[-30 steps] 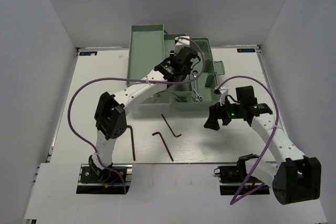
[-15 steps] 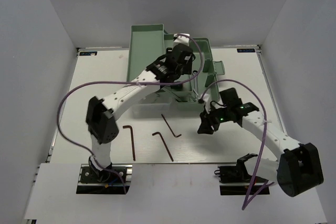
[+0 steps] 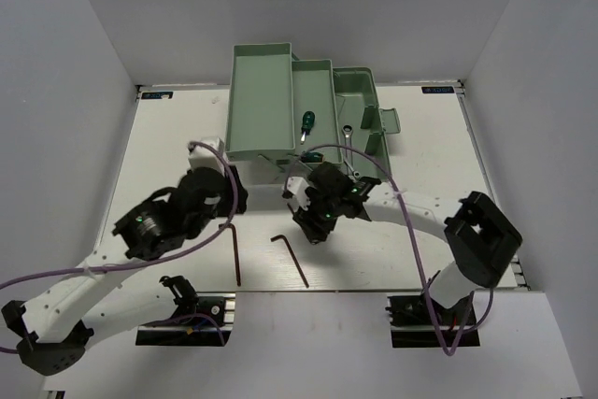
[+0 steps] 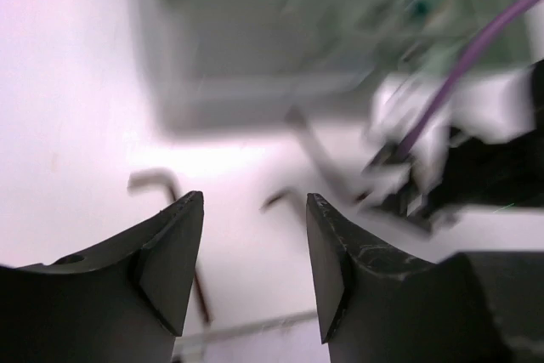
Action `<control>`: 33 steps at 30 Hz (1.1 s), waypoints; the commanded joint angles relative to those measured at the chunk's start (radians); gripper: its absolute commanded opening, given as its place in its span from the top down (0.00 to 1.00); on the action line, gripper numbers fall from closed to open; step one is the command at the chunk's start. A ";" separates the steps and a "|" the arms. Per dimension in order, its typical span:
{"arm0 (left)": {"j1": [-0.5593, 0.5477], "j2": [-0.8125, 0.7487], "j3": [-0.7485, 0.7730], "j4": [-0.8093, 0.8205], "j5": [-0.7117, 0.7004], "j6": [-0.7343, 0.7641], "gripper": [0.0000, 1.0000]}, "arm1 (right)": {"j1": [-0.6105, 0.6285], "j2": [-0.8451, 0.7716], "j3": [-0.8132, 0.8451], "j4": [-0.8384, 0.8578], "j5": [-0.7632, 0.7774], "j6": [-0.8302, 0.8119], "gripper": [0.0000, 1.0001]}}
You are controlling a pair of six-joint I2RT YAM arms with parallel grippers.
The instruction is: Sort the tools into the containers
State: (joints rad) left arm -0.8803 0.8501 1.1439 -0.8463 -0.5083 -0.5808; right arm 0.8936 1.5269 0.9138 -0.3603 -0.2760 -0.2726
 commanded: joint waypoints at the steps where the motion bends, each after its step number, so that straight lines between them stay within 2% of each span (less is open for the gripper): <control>1: -0.003 -0.003 -0.142 -0.230 0.028 -0.180 0.37 | 0.036 0.071 0.132 0.047 0.135 0.114 0.44; 8: -0.003 -0.031 -0.320 -0.217 0.105 -0.286 0.35 | 0.090 0.251 0.227 0.021 0.204 0.208 0.42; 17: -0.003 -0.014 -0.424 -0.117 0.139 -0.309 0.35 | 0.108 0.322 0.208 0.024 0.322 0.239 0.48; 20: -0.003 -0.026 -0.475 -0.082 0.162 -0.320 0.35 | 0.108 0.337 0.201 -0.003 0.325 0.239 0.57; 23: -0.003 -0.036 -0.533 -0.039 0.174 -0.329 0.35 | 0.110 0.349 0.189 -0.034 0.320 0.227 0.77; 28: -0.003 -0.025 -0.598 0.006 0.183 -0.347 0.35 | 0.114 0.349 0.149 -0.089 0.293 0.213 0.98; 33: -0.003 -0.005 -0.607 0.036 0.174 -0.356 0.35 | 0.107 0.293 0.134 -0.193 0.144 0.133 1.00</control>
State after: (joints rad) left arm -0.8803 0.8429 0.5446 -0.8574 -0.3313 -0.9195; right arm 0.9997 1.8107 1.1084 -0.3412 -0.0196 -0.0914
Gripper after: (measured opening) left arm 0.651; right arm 0.023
